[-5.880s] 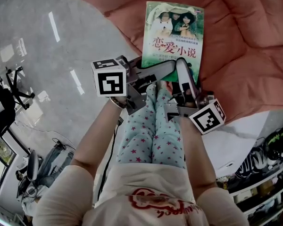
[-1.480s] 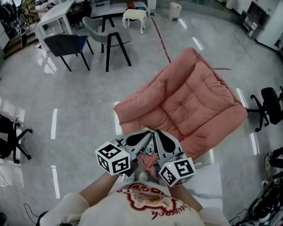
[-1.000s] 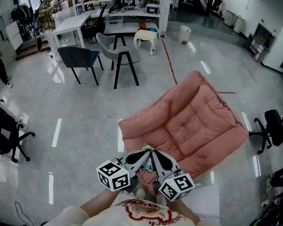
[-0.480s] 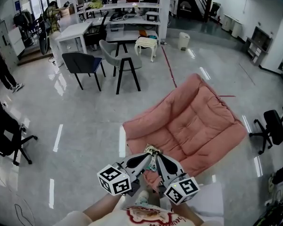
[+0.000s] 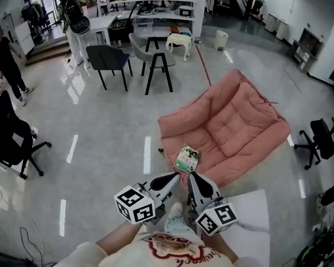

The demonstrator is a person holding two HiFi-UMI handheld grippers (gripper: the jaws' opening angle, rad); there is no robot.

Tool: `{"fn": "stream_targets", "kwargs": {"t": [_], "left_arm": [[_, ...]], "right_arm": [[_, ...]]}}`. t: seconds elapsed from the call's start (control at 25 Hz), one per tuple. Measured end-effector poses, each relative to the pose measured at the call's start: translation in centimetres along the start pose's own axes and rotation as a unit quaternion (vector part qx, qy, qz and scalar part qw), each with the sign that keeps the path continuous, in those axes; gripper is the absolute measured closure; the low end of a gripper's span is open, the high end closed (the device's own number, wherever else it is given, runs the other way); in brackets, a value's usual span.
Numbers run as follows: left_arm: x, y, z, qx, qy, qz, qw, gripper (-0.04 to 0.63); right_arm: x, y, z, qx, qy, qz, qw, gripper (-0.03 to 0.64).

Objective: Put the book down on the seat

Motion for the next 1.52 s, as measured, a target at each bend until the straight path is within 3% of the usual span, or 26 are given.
{"fn": "stream_targets", "kwargs": {"t": [0.2, 0.4, 0.76, 1.08, 1.52], "left_arm": [[3.1, 5.4, 2.1, -0.012, 0.0, 0.009, 0.9999, 0.592], [5.7, 7.4, 2.9, -0.024, -0.003, 0.027, 0.9993, 0.592], [8.2, 8.5, 3.6, -0.02, -0.017, 0.045, 0.9986, 0.592], [11.8, 10.3, 4.8, -0.014, -0.027, 0.029, 0.9991, 0.592], [24.6, 13.6, 12.9, -0.011, -0.011, 0.023, 0.9996, 0.592]], "right_arm": [[-5.1, 4.1, 1.6, 0.015, -0.002, 0.021, 1.0, 0.617], [-8.3, 6.8, 2.2, 0.006, 0.005, 0.028, 1.0, 0.617], [-10.2, 8.8, 2.2, 0.011, 0.019, 0.031, 0.999, 0.617], [-12.4, 12.2, 2.3, 0.013, 0.026, 0.011, 1.0, 0.617], [-15.6, 27.2, 3.9, 0.015, 0.028, 0.018, 0.999, 0.617]]}}
Point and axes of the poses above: the fingertips, and each gripper's own axes: y backward along the fingers, x to its right, z out of its underside, the point moved 9 cm from there along y, backward along the fingers, and after that the axes turned 1 degree about -x, right-handed, at the moved point
